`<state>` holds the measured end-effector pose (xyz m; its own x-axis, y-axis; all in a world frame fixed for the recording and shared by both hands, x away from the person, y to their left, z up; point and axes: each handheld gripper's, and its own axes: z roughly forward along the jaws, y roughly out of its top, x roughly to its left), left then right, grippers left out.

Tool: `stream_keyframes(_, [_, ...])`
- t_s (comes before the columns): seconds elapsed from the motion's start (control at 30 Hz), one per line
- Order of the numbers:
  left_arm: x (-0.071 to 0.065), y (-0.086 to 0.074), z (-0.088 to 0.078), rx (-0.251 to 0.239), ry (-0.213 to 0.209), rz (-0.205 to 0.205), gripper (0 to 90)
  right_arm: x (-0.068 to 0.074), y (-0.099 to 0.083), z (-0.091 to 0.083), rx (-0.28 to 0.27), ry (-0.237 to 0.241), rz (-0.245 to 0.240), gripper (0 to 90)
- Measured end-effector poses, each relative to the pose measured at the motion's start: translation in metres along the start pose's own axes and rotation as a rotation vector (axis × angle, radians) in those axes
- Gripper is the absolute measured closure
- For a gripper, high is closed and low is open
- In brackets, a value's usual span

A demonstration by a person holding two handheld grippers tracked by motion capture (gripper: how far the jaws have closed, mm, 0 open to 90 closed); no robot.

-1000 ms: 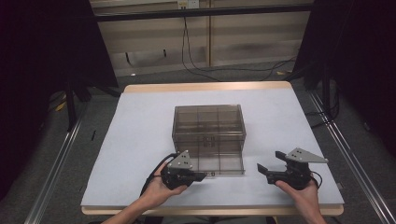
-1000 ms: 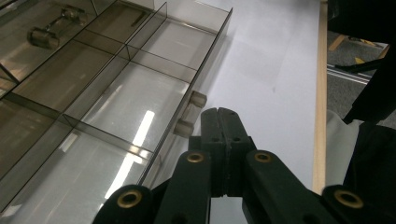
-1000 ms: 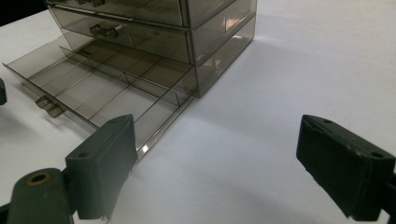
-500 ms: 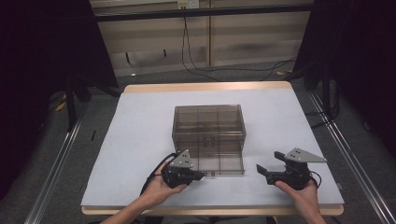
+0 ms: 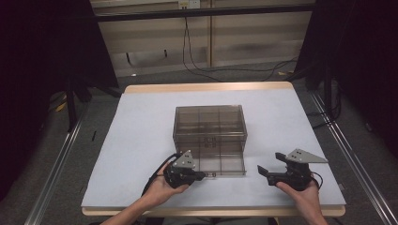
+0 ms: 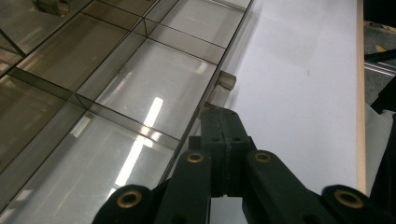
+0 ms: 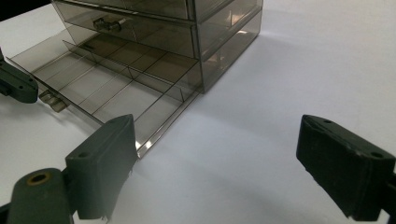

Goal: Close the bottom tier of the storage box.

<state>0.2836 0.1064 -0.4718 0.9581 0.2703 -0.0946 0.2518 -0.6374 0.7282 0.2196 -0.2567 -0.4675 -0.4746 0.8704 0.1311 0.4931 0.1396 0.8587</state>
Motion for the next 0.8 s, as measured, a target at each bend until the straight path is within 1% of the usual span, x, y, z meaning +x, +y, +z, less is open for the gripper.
stream_keyframes(0.03, [0.0008,0.0003,-0.0003,0.007,0.003,0.001,90.0,0.0002,0.0000,0.0002,-0.002,-0.003,0.005,12.1])
stream_keyframes(0.07, [0.0010,-0.0004,0.0010,-0.013,-0.005,-0.010,90.0,-0.0001,0.0000,0.0005,-0.004,-0.004,0.003,11.8])
stream_keyframes(0.1, [0.0006,0.0007,-0.0003,0.012,0.005,-0.005,90.0,-0.0002,0.0000,0.0007,-0.003,-0.003,0.006,11.7])
stream_keyframes(0.17, [0.0008,0.0011,0.0002,0.018,0.002,0.002,90.0,-0.0004,-0.0002,0.0014,-0.001,0.001,0.001,11.6])
stream_keyframes(0.23, [0.0002,0.0006,0.0022,-0.004,-0.003,-0.001,90.0,0.0002,-0.0002,0.0020,0.001,0.004,0.003,11.7])
stream_keyframes(0.47, [0.0005,0.0010,0.0021,-0.003,-0.001,-0.001,90.0,0.0004,0.0001,0.0031,0.003,0.004,0.003,11.7])
stream_keyframes(0.5, [0.0004,0.0014,0.0022,-0.001,0.007,0.001,90.0,0.0005,0.0001,0.0029,0.003,0.003,0.004,11.7])
stream_keyframes(0.53, [0.0001,0.0013,0.0033,-0.013,0.003,-0.008,90.0,0.0004,0.0001,0.0029,0.003,0.003,0.002,11.7])
stream_keyframes(0.57, [0.0004,0.0018,0.0028,-0.003,0.006,-0.006,90.0,0.0005,0.0001,0.0030,0.003,0.003,0.002,11.7])
stream_keyframes(0.63, [0.0007,0.0021,0.0026,0.001,0.006,-0.005,90.0,0.0005,0.0002,0.0028,0.002,0.003,0.002,11.7])
stream_keyframes(0.67, [0.0005,0.0018,0.0031,-0.006,0.005,-0.007,90.0,0.0006,0.0002,0.0027,0.002,0.002,0.002,11.7])
stream_keyframes(0.7, [0.0004,0.0018,0.0027,-0.001,0.006,-0.004,90.0,0.0005,0.0002,0.0027,0.002,0.002,0.002,11.7])
stream_keyframes(0.8, [0.0004,0.0018,0.0031,-0.007,0.006,-0.007,90.0,0.0004,0.0001,0.0025,0.002,0.003,0.002,11.7])
